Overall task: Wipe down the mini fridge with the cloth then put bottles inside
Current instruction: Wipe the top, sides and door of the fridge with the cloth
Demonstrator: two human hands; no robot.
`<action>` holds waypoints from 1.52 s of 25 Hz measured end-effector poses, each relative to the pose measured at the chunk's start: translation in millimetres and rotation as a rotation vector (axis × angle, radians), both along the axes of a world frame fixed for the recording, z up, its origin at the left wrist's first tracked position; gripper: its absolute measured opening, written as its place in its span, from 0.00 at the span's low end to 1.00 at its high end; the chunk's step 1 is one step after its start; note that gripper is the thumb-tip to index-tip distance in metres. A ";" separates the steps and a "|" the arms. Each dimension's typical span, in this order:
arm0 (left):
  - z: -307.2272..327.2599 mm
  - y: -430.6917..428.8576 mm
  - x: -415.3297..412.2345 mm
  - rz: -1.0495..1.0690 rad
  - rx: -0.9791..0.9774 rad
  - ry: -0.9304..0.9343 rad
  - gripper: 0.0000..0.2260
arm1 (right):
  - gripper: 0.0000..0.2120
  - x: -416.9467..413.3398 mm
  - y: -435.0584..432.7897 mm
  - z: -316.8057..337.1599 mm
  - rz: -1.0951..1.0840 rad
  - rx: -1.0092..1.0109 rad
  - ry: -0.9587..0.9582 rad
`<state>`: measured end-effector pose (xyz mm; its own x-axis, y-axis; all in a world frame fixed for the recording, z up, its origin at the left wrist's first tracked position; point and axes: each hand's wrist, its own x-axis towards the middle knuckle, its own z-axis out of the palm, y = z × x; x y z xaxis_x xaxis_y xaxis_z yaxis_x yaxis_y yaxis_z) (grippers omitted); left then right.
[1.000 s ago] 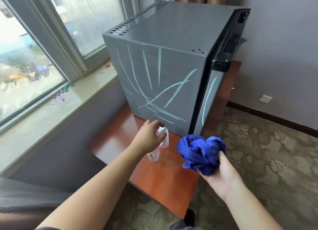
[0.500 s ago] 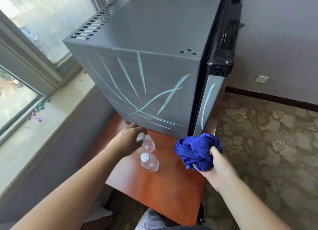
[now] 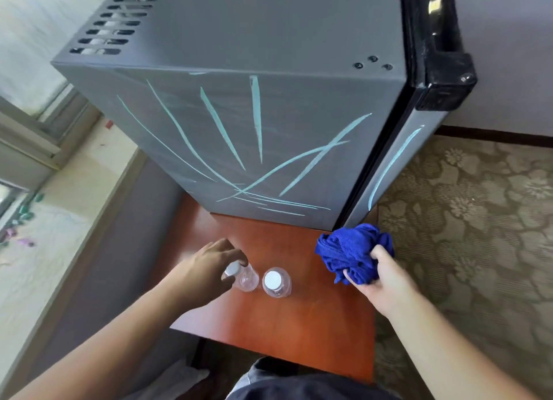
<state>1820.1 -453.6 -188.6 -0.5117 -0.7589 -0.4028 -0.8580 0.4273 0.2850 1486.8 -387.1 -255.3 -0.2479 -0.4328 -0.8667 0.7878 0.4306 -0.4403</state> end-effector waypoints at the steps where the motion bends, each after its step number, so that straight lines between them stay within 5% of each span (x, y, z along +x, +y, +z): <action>1: -0.7 1.0 1.6 -0.021 0.009 -0.002 0.17 | 0.13 1.6 -0.6 -1.4 -0.010 0.001 0.003; 14: 11.9 0.9 -5.5 -0.079 0.028 -0.071 0.25 | 0.19 2.1 -3.3 -8.5 -0.049 0.025 0.021; 17: 29.6 2.9 -41.0 -0.007 -0.045 0.182 0.25 | 0.18 -3.1 -1.2 -3.7 -0.046 0.021 0.013; 20: 37.2 22.4 -106.7 0.472 0.426 0.664 0.29 | 0.18 -8.3 0.7 0.5 -0.048 0.039 0.015; 22: 23.9 35.4 -152.7 0.700 0.687 0.723 0.30 | 0.17 -14.2 -1.0 -0.2 -0.044 0.039 0.027; 25: -14.5 34.4 -196.3 0.863 0.819 0.728 0.14 | 0.18 -14.3 -7.2 -9.2 -0.024 0.036 0.029; 28: -38.6 21.2 -216.9 1.109 0.987 0.809 0.14 | 0.19 -10.2 -16.6 -16.9 -0.019 0.030 0.004; 35: -17.9 5.6 -227.4 1.124 0.920 1.103 0.12 | 0.16 -20.6 -36.5 39.7 -0.007 -0.165 0.033; 38: 25.4 8.1 -224.4 0.999 0.737 1.272 0.13 | 0.14 -17.2 -31.7 99.1 0.008 -0.376 0.104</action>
<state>1595.7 -445.5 -163.2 -0.2500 -0.8089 -0.5322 0.1953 -0.5804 0.7905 1469.6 -418.8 -156.2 -0.3218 -0.7174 -0.6179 0.7279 0.2299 -0.6460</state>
